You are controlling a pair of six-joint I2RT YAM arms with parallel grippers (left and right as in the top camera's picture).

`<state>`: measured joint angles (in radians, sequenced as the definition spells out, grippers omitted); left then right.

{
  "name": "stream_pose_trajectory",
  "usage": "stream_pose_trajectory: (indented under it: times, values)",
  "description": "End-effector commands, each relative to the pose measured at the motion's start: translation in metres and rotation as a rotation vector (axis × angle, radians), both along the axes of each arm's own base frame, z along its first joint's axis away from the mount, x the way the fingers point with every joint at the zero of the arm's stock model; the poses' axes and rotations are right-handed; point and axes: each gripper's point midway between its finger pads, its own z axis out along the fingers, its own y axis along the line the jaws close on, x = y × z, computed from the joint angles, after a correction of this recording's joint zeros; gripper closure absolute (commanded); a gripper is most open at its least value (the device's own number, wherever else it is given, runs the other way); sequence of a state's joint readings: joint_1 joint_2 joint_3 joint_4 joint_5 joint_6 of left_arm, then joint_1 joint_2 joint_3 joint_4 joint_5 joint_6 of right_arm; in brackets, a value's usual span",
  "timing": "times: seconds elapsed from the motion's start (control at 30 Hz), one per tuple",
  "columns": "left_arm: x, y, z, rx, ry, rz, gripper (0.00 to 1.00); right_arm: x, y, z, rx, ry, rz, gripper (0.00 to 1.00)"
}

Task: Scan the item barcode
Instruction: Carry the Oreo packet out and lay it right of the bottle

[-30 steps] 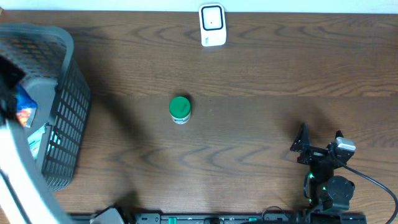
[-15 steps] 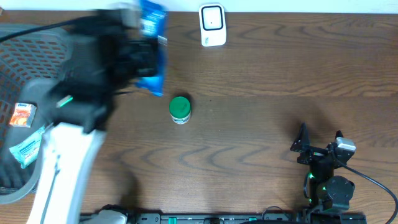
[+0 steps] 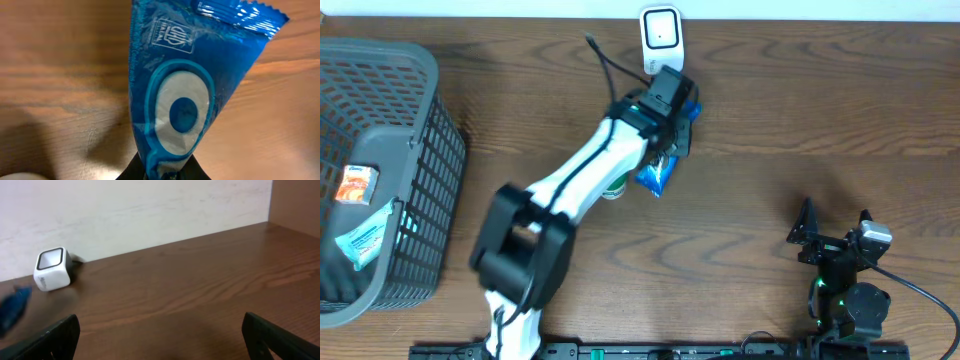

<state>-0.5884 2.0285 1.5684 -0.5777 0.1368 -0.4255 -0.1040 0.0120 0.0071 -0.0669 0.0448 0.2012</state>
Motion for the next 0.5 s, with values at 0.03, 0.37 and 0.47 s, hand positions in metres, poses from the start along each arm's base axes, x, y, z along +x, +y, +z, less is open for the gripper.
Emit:
stream_pose_trajectory:
  times: [0.03, 0.37, 0.47]
  values:
    - [-0.001, 0.009, -0.041, 0.054, 0.073, 0.077, 0.93, 0.000, 0.000, 0.000, 0.006, -0.002, -0.003, 0.01]
    - [0.001, 0.001, 0.010, 0.029, -0.016, -0.052, 0.15, 0.000, 0.000, 0.000, 0.006, -0.002, -0.003, 0.01]
    - [0.004, 0.001, 0.062, -0.003, -0.121, -0.099, 0.15, 0.000, 0.000, 0.000, 0.006, -0.002, -0.003, 0.01]
